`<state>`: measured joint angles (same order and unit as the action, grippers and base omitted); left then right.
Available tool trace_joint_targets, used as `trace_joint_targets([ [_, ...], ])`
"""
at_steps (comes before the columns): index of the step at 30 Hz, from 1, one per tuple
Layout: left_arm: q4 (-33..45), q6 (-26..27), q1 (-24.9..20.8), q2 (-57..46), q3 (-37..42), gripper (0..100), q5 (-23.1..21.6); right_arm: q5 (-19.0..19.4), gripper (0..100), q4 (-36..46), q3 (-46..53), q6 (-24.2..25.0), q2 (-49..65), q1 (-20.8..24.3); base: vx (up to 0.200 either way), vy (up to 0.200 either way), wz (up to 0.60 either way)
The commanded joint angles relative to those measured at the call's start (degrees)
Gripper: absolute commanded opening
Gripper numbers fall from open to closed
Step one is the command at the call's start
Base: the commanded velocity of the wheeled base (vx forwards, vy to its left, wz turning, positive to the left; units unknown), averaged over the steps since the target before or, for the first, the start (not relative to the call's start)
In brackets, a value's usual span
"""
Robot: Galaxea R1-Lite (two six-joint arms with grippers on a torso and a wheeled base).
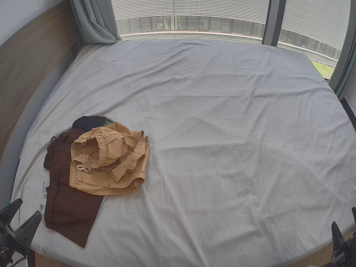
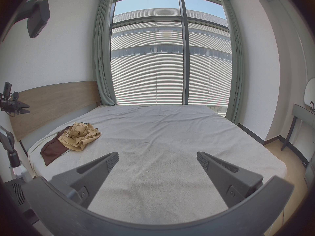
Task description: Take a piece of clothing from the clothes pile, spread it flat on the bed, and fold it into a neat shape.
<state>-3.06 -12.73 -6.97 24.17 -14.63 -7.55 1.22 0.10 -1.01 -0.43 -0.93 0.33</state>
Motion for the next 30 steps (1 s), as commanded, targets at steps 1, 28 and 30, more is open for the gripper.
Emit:
trace_joint_targets([
  [1, -0.1, -1.51, -0.15, 3.42, -0.93, 100, -0.63, 0.01, 100, -0.01, 1.01, -0.01, 0.93, 0.02, 0.0, 0.0, 0.0],
  [28, -10.12, -3.44, -0.15, 19.16, -3.3, 100, -3.44, 0.01, 100, -0.01, 1.01, -0.19, 0.93, 0.02, 0.0, 0.0, 0.0],
  [30, -10.3, -3.44, -0.15, 19.6, -3.39, 100, -3.7, 0.01, 100, -0.01, 1.01, -0.19, 0.93, 0.02, 0.0, 0.0, 0.0],
])
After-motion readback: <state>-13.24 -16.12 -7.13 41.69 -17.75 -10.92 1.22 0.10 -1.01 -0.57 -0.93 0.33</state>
